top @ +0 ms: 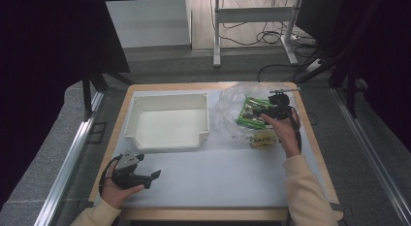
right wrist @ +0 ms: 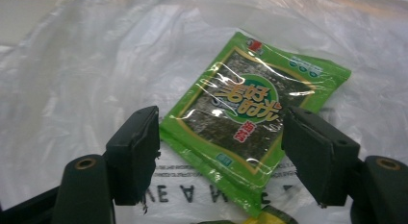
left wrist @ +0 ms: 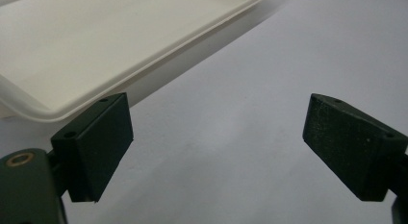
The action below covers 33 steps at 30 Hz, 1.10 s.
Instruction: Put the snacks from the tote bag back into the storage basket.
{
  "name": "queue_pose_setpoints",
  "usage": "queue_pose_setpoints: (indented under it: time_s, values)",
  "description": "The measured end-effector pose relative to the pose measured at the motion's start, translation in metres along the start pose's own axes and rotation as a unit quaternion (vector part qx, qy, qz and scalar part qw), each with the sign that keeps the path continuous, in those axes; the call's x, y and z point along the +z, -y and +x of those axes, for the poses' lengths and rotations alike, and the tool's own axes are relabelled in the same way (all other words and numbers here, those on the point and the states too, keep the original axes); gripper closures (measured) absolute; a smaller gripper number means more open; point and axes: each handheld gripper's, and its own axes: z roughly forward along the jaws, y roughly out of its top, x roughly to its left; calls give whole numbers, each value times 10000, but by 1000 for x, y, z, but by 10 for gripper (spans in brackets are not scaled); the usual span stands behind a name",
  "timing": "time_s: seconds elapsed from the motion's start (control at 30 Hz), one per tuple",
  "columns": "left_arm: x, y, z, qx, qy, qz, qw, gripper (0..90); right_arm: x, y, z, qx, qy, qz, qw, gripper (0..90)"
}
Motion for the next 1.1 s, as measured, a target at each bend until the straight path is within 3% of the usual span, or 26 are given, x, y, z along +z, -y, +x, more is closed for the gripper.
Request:
queue_pose_setpoints:
  time_s: [0.5, 1.1]
  values:
    - [-3, 0, 0, 35, 136, -39, 9999, 102, 25, -10, -18, 304, 274, 477, 9980, 302]
    - [-2, 0, 0, 32, 167, -21, 9999, 104, 43, -14, -28, 574, 385, 681, 9953, 352]
